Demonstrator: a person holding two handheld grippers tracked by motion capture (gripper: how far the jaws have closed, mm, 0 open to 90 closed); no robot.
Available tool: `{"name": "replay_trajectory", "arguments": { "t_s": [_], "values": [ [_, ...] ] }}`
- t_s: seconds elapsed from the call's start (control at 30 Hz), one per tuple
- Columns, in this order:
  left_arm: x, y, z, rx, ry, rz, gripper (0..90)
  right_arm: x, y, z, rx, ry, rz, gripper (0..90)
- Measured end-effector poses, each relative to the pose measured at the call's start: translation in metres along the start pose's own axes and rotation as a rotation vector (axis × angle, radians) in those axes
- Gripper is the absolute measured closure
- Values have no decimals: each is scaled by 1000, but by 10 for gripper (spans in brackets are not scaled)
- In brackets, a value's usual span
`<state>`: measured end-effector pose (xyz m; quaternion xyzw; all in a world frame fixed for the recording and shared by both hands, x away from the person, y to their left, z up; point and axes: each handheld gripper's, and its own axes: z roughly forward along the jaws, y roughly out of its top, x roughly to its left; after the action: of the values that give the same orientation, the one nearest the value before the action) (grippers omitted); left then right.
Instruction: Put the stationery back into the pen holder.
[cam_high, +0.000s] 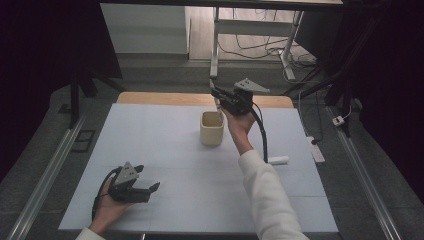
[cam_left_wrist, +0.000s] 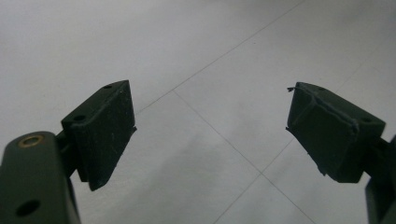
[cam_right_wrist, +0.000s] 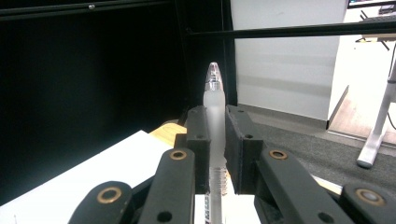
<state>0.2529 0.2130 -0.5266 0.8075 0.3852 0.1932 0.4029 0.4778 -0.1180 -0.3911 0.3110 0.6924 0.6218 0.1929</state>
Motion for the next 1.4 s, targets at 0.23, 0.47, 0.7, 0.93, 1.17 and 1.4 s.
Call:
{"name": "replay_trajectory", "arguments": {
  "t_s": [0.23,0.47,0.7,0.93,1.17,1.4],
  "values": [
    [0,0,0,1,1,1,154,-4,-4,8,1,13,8,797],
    [0,0,1,4,2,2,153,-9,-10,16,-15,12,41,796],
    [0,0,1,4,1,2,153,-10,-16,22,-3,14,48,794],
    [0,0,1,3,1,4,153,-11,-19,22,7,15,46,791],
    [0,0,1,3,2,4,153,-13,-20,17,13,-5,37,635],
    [0,0,1,3,3,4,153,-15,-16,8,57,-30,18,541]
  ]
}}
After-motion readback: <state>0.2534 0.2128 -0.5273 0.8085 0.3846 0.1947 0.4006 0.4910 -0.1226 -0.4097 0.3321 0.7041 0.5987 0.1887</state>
